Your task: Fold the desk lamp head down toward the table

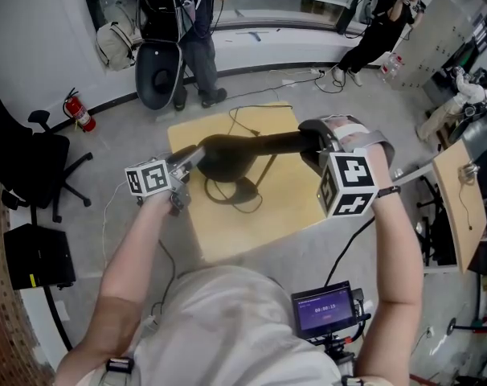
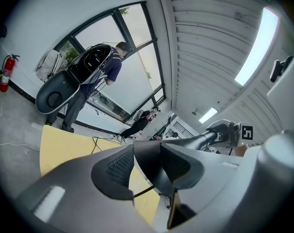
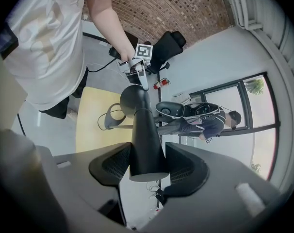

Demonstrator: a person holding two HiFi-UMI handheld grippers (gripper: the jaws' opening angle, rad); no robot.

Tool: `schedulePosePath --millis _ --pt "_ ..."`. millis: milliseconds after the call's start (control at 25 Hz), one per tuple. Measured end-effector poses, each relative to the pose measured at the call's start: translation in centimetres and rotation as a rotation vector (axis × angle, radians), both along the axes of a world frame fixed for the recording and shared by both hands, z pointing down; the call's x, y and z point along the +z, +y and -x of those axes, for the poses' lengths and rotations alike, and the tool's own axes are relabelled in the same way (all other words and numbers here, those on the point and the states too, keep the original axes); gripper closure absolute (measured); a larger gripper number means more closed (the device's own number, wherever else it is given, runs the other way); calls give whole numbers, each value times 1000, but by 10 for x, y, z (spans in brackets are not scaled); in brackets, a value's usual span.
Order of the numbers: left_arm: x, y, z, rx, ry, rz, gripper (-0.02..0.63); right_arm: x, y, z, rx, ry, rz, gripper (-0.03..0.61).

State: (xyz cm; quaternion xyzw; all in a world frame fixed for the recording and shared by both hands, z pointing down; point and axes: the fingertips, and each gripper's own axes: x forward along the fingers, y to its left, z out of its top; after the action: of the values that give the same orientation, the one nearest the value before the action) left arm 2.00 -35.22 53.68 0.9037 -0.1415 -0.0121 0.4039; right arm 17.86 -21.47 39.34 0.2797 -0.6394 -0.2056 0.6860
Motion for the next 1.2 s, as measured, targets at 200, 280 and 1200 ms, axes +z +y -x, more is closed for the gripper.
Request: schedulePosePath --millis 200,280,1200 --pt "7 2 -4 9 2 19 448 -1 -1 1 -13 24 16 341" --pt "9 2 -6 17 -3 21 448 -3 -3 3 -23 38 16 340" --pt "24 10 -17 30 -60 -35 456 -4 -5 6 -51 126 -1 324"
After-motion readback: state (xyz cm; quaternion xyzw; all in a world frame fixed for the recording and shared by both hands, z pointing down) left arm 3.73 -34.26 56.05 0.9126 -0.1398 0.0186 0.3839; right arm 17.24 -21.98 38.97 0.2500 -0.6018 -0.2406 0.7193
